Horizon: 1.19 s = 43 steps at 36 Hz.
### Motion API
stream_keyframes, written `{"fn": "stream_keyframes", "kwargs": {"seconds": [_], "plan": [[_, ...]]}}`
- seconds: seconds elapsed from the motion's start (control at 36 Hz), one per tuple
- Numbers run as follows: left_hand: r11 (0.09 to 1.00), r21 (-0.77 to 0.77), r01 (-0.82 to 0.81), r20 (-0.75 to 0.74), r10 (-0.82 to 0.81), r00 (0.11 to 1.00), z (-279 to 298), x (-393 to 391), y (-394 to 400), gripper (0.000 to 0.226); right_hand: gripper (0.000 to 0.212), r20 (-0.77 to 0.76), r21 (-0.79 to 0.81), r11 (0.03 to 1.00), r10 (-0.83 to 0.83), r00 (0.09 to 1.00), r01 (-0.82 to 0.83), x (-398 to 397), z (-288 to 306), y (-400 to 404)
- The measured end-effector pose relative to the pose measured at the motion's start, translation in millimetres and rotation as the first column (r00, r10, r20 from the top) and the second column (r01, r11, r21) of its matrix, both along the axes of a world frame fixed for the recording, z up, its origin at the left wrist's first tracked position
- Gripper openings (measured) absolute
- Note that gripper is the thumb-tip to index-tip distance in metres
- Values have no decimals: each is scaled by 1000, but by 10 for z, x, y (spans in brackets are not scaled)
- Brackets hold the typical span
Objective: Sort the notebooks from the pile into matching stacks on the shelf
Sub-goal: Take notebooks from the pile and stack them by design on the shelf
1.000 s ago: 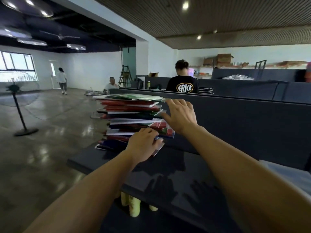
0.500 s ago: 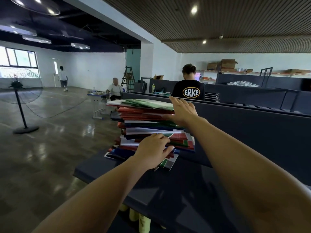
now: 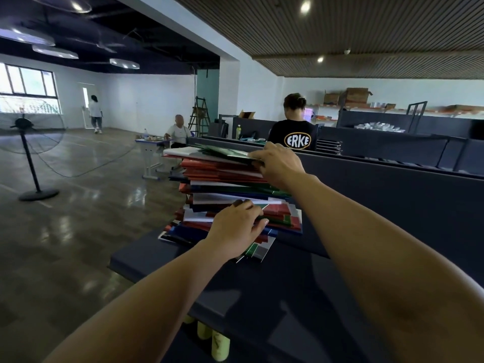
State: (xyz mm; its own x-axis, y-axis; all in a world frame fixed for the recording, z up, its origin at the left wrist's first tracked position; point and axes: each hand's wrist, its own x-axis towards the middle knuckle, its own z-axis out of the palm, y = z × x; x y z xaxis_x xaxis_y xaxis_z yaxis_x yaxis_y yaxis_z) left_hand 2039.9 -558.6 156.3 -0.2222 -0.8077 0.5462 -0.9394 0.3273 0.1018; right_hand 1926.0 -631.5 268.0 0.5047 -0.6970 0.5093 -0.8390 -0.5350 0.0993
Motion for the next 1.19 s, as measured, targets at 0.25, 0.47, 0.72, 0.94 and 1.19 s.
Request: {"fn": "stream_keyframes", "kwargs": {"seconds": [0.25, 0.47, 0.72, 0.94, 1.19], "plan": [[999, -18, 27, 11, -27, 1000, -12, -121, 96, 39, 31, 167, -285, 958, 95, 981, -44, -257, -129, 265], [987, -58, 151, 0, -151, 989, -57, -382, 250, 34, 59, 279, -452, 891, 95, 956, 43, -683, -290, 668], [932, -6, 363, 32, -363, 931, -237, -1100, 306, 32, 52, 284, -465, 855, -100, 954, 229, -1517, -757, 1065], [833, 11, 554, 11, -554, 833, -402, -2025, 619, 30, 59, 248, -418, 821, -310, 918, 390, -2565, -1066, 1766], [757, 40, 653, 56, -654, 755, -480, -3236, 1201, 30, 62, 261, -355, 734, -517, 815, 579, -3791, -1256, 2770]]}}
